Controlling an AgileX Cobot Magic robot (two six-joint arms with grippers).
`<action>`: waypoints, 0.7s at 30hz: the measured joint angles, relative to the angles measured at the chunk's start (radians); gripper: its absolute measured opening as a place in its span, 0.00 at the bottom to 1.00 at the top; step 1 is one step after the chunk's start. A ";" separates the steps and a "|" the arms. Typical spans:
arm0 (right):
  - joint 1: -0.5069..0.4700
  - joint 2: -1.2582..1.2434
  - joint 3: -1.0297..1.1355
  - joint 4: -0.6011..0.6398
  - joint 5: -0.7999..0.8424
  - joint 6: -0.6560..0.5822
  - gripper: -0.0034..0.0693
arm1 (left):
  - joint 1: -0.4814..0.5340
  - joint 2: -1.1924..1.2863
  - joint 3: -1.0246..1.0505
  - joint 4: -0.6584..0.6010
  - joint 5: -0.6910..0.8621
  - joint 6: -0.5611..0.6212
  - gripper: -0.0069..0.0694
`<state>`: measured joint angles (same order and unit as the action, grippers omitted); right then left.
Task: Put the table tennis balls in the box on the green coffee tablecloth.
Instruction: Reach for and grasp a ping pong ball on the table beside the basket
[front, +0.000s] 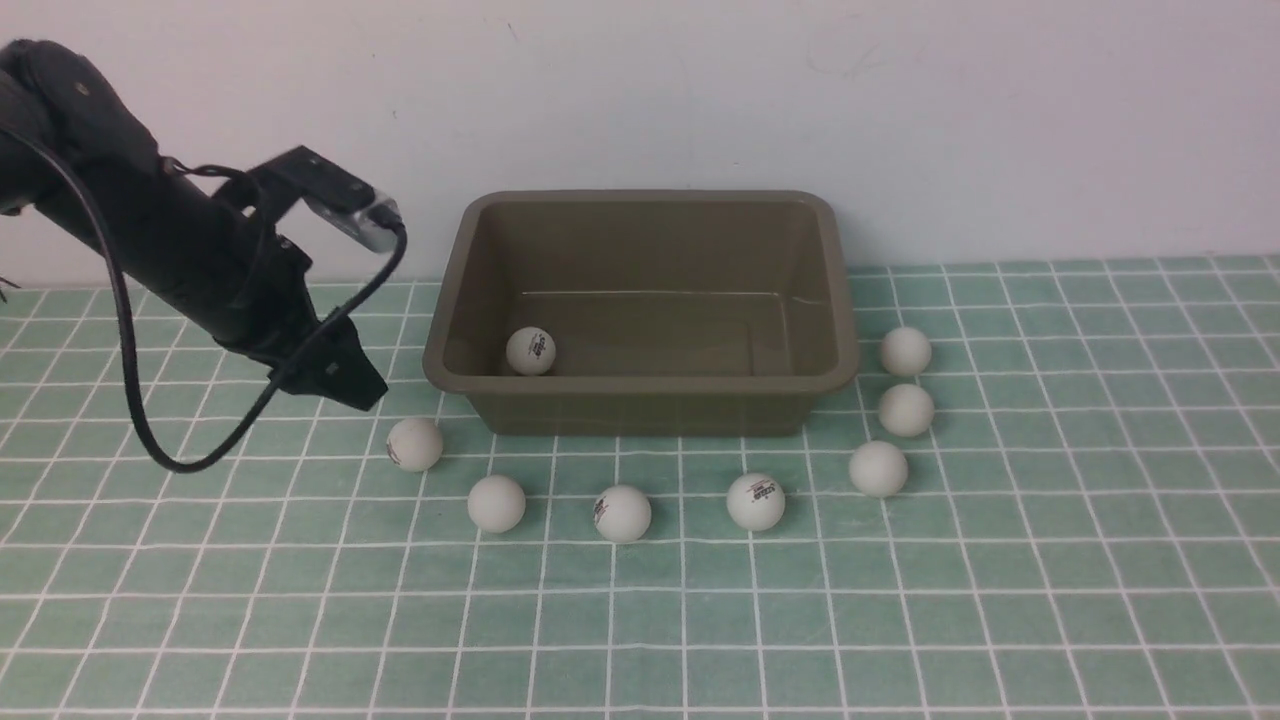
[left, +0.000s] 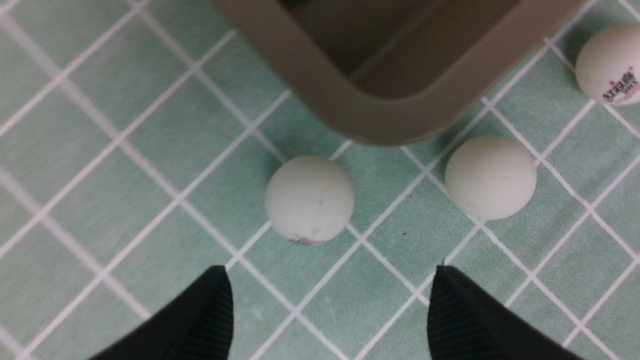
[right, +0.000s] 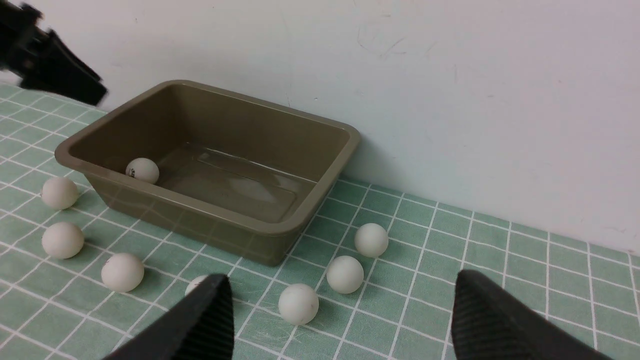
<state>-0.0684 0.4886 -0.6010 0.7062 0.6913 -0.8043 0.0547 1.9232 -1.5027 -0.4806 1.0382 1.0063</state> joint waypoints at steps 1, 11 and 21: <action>0.000 0.000 0.000 0.000 0.001 0.000 0.78 | -0.003 0.015 0.000 -0.005 -0.002 0.023 0.70; 0.000 0.000 0.000 0.000 0.008 0.000 0.78 | -0.006 0.096 0.000 -0.026 -0.053 0.150 0.70; 0.000 0.000 0.000 0.000 0.008 0.000 0.78 | -0.006 0.163 0.000 -0.095 -0.107 0.237 0.70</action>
<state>-0.0684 0.4886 -0.6010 0.7062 0.6998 -0.8043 0.0485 2.0865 -1.5027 -0.5760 0.9311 1.2429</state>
